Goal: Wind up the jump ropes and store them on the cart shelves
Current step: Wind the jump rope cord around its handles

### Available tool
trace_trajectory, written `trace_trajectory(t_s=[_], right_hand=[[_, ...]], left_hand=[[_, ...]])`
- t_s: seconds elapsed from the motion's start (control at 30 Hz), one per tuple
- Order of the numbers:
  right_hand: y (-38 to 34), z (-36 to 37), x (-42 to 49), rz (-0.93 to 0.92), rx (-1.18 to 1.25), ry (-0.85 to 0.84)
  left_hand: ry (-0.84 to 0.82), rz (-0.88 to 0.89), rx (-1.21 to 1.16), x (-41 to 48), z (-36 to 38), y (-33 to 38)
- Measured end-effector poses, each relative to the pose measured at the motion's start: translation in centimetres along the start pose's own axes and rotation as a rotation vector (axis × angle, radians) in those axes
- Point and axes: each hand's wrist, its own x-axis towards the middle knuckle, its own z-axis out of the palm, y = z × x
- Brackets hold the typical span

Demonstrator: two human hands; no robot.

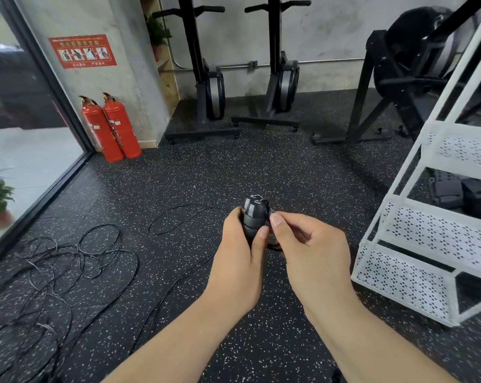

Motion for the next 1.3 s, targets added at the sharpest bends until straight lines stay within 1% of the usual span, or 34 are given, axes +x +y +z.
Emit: trace_trajectory(t_s=[0.17,0.37,0.47,0.53,0.63,0.73,0.8,1.0,1.1,1.2,1.27,1.3], right_hand=[[-0.3,-0.4,0.3,-0.026,-0.155,0.018],[0.3,-0.2,0.5,0.031,-0.066,0.073],[0.6,-0.1,0.5,0.077,-0.054,0.052],[0.6,-0.1,0.7,0.131,0.046,0.043],[0.3,-0.4,0.9,0.303,0.225,-0.015],[0.2,-0.7,1.2,0.455,0.333,-0.091],[0.2,-0.8,1.4,0.492,0.369,-0.104],[0.0,-0.3,1.2,0.420,0.305,-0.014],[-0.2,0.0,1.0,0.438,0.314,0.035],[-0.5,-0.2,1.0,0.468,0.364,0.002],[-0.5,-0.6,1.6,0.372,0.279,-0.028],[-0.5,-0.7,2.0,0.304,0.221,-0.069]], left_hand=[[-0.001,0.044,0.063,-0.1,0.0,-0.1],[0.000,0.052,0.080,0.1,0.4,-0.5],[0.001,0.063,0.095,0.3,0.4,-0.6],[-0.002,0.081,0.136,0.4,0.3,-0.7],[-0.018,0.101,0.175,0.7,-0.1,-0.9],[-0.076,0.133,0.200,0.7,-0.7,-0.9],[-0.105,0.151,0.193,0.7,-1.0,-0.8],[-0.108,0.188,0.203,0.6,-1.0,-0.8],[-0.112,0.189,0.205,0.6,-0.8,-0.9],[-0.166,0.165,0.149,0.6,-1.1,-1.0],[-0.202,0.130,0.072,0.6,-1.3,-0.7],[-0.217,0.107,0.027,0.6,-1.3,-0.4]])
